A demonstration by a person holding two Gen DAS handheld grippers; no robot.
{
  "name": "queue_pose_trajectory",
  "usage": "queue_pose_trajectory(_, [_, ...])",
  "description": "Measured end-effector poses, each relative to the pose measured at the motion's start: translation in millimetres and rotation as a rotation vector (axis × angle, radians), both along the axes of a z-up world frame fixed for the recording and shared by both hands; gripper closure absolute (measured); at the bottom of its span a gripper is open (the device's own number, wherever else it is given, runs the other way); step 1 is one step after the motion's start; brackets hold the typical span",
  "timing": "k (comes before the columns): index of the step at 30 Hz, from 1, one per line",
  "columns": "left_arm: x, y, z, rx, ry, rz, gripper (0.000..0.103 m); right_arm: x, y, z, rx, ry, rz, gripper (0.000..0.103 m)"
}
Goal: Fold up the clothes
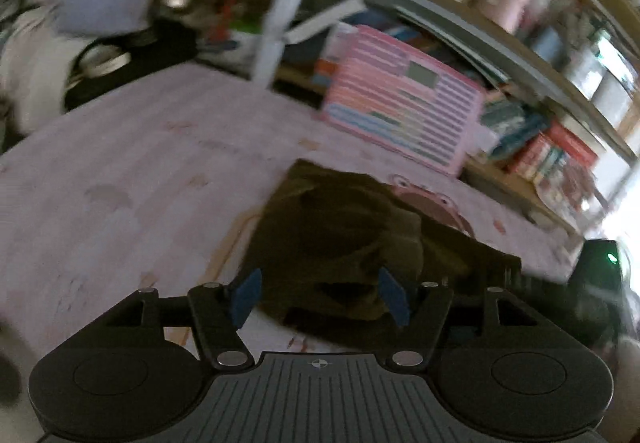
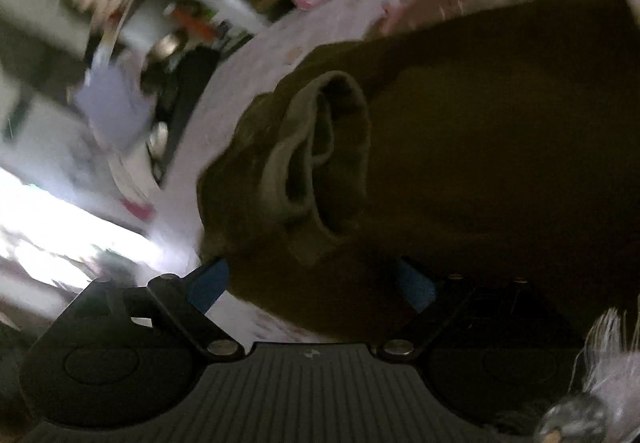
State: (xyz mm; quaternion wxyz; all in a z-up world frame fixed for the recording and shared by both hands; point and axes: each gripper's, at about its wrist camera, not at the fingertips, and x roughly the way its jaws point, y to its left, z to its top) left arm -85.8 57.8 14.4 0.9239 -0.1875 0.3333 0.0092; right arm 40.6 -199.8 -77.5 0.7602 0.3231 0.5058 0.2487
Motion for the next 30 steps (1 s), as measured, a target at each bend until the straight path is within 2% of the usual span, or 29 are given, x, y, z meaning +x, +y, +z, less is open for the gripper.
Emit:
queue_pose_trajectory(1, [-4.3, -1.1, 0.5, 0.006, 0.001, 0.017, 0.037, 7.9, -0.3, -3.2, 0.041, 0.036, -0.026, 0.014])
queue_pose_trajectory(3, [-12.3, -2.7, 2.3, 0.015, -0.001, 0.049, 0.037, 19.9, 1.2, -6.5, 0.091, 0.073, -0.064, 0.049])
queue_pose_trajectory(4, [-16.9, -2.4, 3.7, 0.018, -0.005, 0.063, 0.037, 24.4, 4.0, -4.8, 0.085, 0.068, -0.059, 0.074])
queue_pose_trajectory(6, [-23.8, -2.3, 5.4, 0.022, -0.011, 0.088, 0.037, 29.8, 10.0, 3.6, 0.06, 0.024, -0.032, 0.081])
queue_pose_trajectory(9, [-22.6, -7.1, 3.5, 0.01, 0.002, 0.109, 0.037, 27.6, 12.1, 10.1, 0.047, -0.049, -0.016, 0.082])
queue_pose_trajectory(12, [-20.3, -13.7, 0.2, -0.002, 0.019, 0.107, 0.037, 28.8, 9.8, -1.5, 0.007, -0.006, -0.026, 0.081])
queue_pose_trajectory(16, [-14.4, -28.9, -2.4, 0.012, 0.029, 0.078, 0.037, 24.5, 6.1, 5.5, -0.023, -0.034, 0.019, 0.069])
queue_pose_trajectory(21, [-3.0, -49.9, -6.6, 0.061, 0.052, 0.04, 0.037, 5.5, -9.1, 30.0, -0.125, -0.199, 0.102, 0.068])
queue_pose_trajectory(23, [-0.1, -59.6, -8.2, 0.081, 0.05, 0.015, 0.037, -7.1, -18.1, 40.1, -0.187, -0.277, 0.131, 0.064])
queue_pose_trajectory(27, [2.7, -80.3, -12.6, 0.133, 0.059, -0.023, 0.037, -37.5, -37.5, 53.3, -0.356, -0.46, 0.197, 0.058])
queue_pose_trajectory(30, [2.5, -95.2, -18.2, 0.172, 0.088, -0.04, 0.037, -59.4, -47.3, 51.3, -0.487, -0.533, 0.212, 0.051])
